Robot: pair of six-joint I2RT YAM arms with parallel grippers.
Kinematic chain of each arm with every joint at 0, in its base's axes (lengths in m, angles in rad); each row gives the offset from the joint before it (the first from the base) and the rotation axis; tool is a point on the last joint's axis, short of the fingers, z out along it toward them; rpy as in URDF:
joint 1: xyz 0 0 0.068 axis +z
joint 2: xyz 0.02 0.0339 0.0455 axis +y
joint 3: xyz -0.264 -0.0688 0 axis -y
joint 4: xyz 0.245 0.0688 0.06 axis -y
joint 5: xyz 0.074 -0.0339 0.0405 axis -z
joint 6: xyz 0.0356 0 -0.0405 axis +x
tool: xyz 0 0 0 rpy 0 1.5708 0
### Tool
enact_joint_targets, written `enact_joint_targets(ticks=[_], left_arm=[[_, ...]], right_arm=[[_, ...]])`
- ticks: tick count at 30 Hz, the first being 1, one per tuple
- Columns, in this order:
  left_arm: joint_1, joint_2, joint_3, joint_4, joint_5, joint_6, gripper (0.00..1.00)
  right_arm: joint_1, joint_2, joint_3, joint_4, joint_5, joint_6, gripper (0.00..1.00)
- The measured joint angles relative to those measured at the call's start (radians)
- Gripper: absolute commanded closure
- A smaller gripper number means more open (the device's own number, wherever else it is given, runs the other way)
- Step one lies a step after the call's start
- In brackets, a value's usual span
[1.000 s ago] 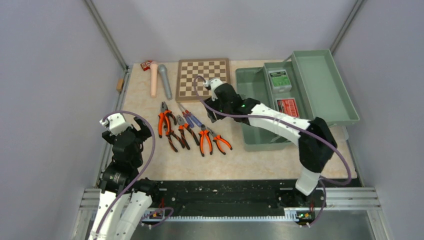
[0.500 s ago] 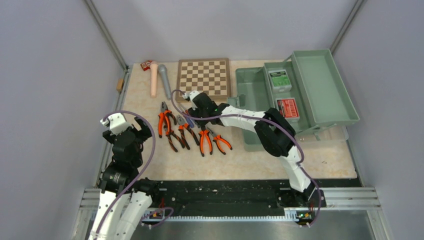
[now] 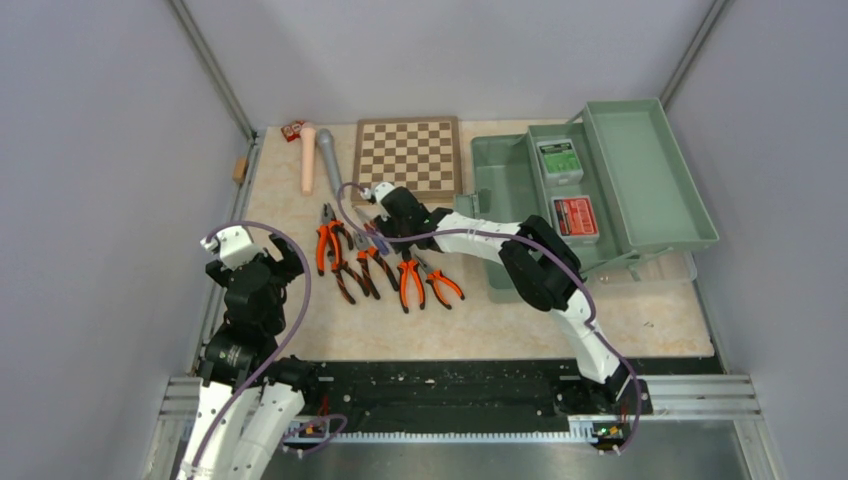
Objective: Pack the tool kit
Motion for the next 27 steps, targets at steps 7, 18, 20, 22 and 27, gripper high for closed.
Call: enact_joint_targets(ticks=[7, 18, 20, 22, 27], left_arm=[[0.000, 0.000, 0.000, 0.001, 0.000, 0.001, 0.07], [0.000, 0.000, 0.000, 0.000, 0.000, 0.001, 0.07], [0.000, -0.001, 0.000, 0.000, 0.000, 0.001, 0.07], [0.000, -0.003, 0.000, 0.000, 0.000, 0.001, 0.07], [0.000, -0.004, 0.000, 0.001, 0.000, 0.001, 0.07]], right_arm=[[0.005, -0.005, 0.003, -0.013, 0.025, -0.043, 1.00], [0.006, -0.284, -0.023, -0.103, 0.079, -0.149, 1.00], [0.006, -0.381, -0.040, -0.109, 0.111, -0.168, 1.00], [0.005, -0.478, -0.064, -0.113, 0.154, -0.191, 1.00], [-0.021, -0.676, -0.125, -0.164, 0.277, -0.246, 1.00]])
